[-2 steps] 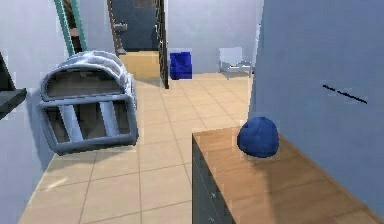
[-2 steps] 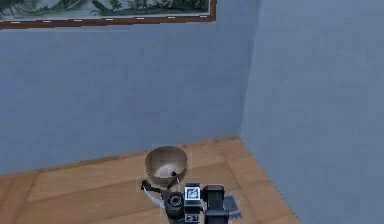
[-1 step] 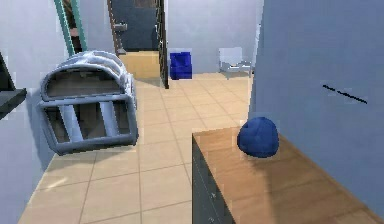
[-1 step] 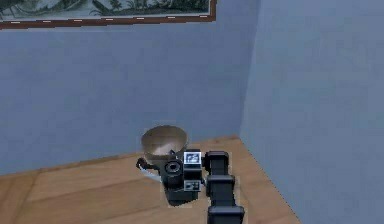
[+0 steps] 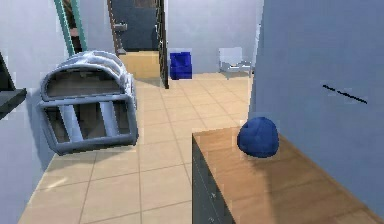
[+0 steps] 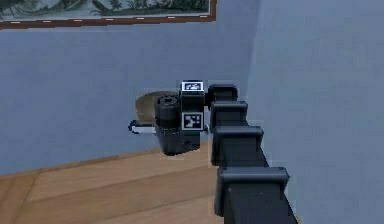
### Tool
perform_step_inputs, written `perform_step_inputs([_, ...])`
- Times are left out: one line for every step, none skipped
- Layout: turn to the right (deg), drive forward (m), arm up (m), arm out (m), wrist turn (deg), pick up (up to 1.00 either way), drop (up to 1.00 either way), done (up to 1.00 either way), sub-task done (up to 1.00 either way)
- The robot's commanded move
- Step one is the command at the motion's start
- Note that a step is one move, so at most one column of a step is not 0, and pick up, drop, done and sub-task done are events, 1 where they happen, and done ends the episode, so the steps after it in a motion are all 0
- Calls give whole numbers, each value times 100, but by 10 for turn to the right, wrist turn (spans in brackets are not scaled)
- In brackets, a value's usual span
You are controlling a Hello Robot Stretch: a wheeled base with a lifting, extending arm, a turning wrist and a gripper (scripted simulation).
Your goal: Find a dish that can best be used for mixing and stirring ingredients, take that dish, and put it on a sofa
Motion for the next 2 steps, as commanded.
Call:
perform_step_inputs([0,0,0,0,-450,0,0,0,0])
perform_step_inputs([0,0,0,0,-450,0,0,0,0])
